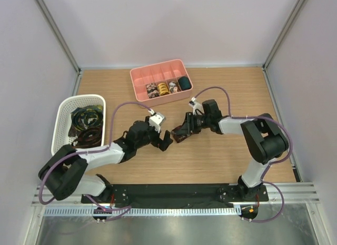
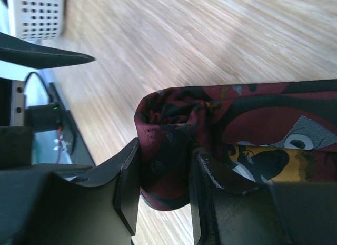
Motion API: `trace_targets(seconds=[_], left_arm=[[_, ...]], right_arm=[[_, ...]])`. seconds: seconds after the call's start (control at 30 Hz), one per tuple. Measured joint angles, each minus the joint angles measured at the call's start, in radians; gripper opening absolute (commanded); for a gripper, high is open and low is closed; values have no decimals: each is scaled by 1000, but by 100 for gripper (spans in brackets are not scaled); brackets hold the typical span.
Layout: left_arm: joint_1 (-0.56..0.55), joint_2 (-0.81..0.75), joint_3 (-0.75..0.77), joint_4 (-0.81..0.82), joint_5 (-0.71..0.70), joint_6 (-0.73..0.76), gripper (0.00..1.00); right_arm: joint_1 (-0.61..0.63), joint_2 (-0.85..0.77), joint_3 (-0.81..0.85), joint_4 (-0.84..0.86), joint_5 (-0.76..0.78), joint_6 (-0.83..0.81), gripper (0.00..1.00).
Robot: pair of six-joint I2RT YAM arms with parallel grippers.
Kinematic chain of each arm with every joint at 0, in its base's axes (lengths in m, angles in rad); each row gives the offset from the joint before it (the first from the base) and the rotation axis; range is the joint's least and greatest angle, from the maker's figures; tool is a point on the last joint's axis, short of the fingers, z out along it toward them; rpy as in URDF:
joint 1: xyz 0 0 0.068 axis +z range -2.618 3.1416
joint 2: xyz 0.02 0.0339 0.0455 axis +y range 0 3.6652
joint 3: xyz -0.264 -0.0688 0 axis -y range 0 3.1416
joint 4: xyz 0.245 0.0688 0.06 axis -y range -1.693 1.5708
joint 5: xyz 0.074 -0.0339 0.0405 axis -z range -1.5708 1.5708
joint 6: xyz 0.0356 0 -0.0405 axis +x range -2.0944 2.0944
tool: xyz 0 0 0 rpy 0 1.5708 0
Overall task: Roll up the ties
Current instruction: Roll the tie
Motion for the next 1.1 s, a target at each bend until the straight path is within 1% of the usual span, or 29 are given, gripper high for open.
trace_targets(seconds=[0.17, 0.4, 0.63, 1.1], left_arm=[[-3, 79, 62, 21, 76, 121, 100], [-12, 164, 156, 8, 111, 225, 100], [-25, 223, 208, -47, 122, 277, 100], [-54, 373, 275, -71, 126, 325, 100]], right_arm=[[-22, 55, -4, 66, -107, 39, 2], [-38, 82, 9, 63, -156, 58, 2], [-42, 105, 58, -16, -163, 56, 2], [-42, 116, 87, -69, -166, 49, 2]])
